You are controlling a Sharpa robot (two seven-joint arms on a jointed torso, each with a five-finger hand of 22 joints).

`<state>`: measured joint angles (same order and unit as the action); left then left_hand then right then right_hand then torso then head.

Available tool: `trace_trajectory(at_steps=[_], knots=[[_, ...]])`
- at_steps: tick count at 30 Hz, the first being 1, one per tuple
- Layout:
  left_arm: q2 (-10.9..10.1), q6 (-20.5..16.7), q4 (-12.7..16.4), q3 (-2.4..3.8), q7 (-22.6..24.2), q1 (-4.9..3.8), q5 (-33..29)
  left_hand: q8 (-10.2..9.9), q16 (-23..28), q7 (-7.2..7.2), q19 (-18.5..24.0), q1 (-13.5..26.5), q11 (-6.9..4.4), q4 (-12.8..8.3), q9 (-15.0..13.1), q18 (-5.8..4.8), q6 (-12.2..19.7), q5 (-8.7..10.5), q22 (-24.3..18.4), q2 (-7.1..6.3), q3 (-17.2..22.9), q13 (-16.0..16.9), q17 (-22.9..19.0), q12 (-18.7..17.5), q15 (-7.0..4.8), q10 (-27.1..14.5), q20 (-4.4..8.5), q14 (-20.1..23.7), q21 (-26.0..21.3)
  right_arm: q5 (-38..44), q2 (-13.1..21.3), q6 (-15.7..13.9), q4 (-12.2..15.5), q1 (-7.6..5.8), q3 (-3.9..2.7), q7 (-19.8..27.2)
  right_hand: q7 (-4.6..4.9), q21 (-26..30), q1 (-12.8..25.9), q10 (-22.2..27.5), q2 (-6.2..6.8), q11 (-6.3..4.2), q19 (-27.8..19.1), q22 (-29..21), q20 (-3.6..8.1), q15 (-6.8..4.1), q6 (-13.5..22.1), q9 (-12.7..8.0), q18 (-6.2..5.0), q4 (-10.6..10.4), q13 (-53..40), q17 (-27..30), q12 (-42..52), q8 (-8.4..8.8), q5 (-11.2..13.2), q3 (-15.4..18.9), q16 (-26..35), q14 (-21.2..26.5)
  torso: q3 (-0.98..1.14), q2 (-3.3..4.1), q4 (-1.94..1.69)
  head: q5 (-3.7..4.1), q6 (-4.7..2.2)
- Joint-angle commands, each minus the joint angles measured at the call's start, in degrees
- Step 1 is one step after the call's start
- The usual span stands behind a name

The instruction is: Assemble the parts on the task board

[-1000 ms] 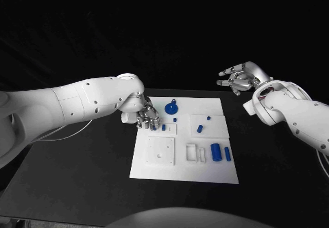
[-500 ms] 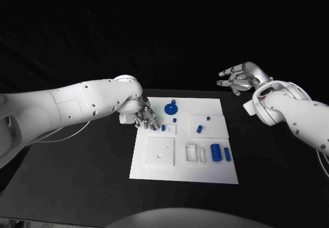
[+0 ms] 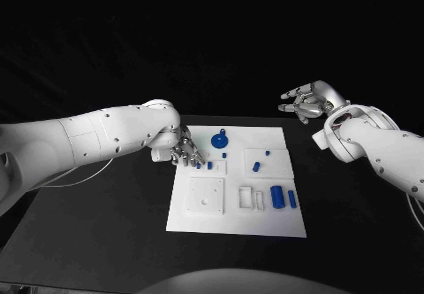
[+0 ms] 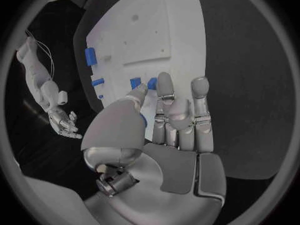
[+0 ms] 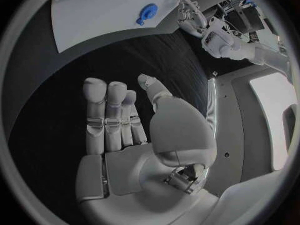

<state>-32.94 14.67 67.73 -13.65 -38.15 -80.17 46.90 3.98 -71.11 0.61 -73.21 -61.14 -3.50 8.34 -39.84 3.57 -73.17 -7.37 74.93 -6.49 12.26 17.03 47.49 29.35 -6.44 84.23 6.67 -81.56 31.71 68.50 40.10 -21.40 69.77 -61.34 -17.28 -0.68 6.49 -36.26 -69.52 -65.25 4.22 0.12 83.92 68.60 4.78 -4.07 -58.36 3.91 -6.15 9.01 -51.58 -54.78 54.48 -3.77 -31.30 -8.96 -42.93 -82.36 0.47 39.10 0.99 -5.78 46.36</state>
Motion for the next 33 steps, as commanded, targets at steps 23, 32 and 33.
trace_trajectory(at_steps=[23,32,33], knots=[[-3.0,-11.4,3.1,3.71,7.8,-0.09,-1.8,-0.2,3.6,-1.69,0.6,-2.9,0.91,2.1,4.6,-1.16,4.8,2.56,0.6,0.01,0.1,-0.9,-4.9,-4.1,0.7,1.5,0.07,2.5,-1.9,0.5,0.1,0.4,-0.3,0.43,-0.02,0.5,0.02,-0.2,0.4,0.1,0.25,-0.18,2.9,0.0,0.43,-0.09,-0.1,-0.1,-1.12,-0.1,0.0,0.0,-0.1,0.22,-0.2,-0.2,0.2,-0.2,0.06,-0.03,-0.02,0.31,-0.72],[-3.8,-25.4,5.5,4.18,27.9,-0.15,7.0,-0.4,15.0,-6.2,4.5,-18.5,4.58,-13.1,21.8,-0.13,10.4,-4.62,-3.4,2.34,3.7,-12.8,-14.0,-22.6,3.52,-7.7,-2.19,9.2,-9.2,-0.2,0.3,-0.3,-0.8,0.45,-0.02,1.2,-0.05,2.5,0.4,0.1,0.32,-0.33,2.5,-0.9,0.39,-0.06,-0.3,-0.1,-1.08,-0.2,4.0,0.6,-3.7,0.2,-0.1,-0.4,1.0,0.4,0.03,0.06,0.04,0.6,-1.34],[-3.8,-26.8,5.7,4.14,30.3,-0.15,8.0,-0.4,16.1,-6.45,5.0,-19.4,5.21,-14.0,23.4,0.13,11.3,-4.31,-3.5,2.17,4.0,-13.4,-14.6,-24.0,4.0,-8.6,-2.53,10.0,-9.7,-0.4,0.3,-0.7,-0.9,0.45,-0.02,1.3,-0.04,3.5,0.3,0.1,0.34,-0.33,2.2,-1.3,0.33,-0.02,-0.2,-0.1,-1.12,-0.1,5.2,0.7,-4.9,0.2,-0.1,-0.6,1.3,0.8,0.03,0.05,0.06,0.59,-1.37]])
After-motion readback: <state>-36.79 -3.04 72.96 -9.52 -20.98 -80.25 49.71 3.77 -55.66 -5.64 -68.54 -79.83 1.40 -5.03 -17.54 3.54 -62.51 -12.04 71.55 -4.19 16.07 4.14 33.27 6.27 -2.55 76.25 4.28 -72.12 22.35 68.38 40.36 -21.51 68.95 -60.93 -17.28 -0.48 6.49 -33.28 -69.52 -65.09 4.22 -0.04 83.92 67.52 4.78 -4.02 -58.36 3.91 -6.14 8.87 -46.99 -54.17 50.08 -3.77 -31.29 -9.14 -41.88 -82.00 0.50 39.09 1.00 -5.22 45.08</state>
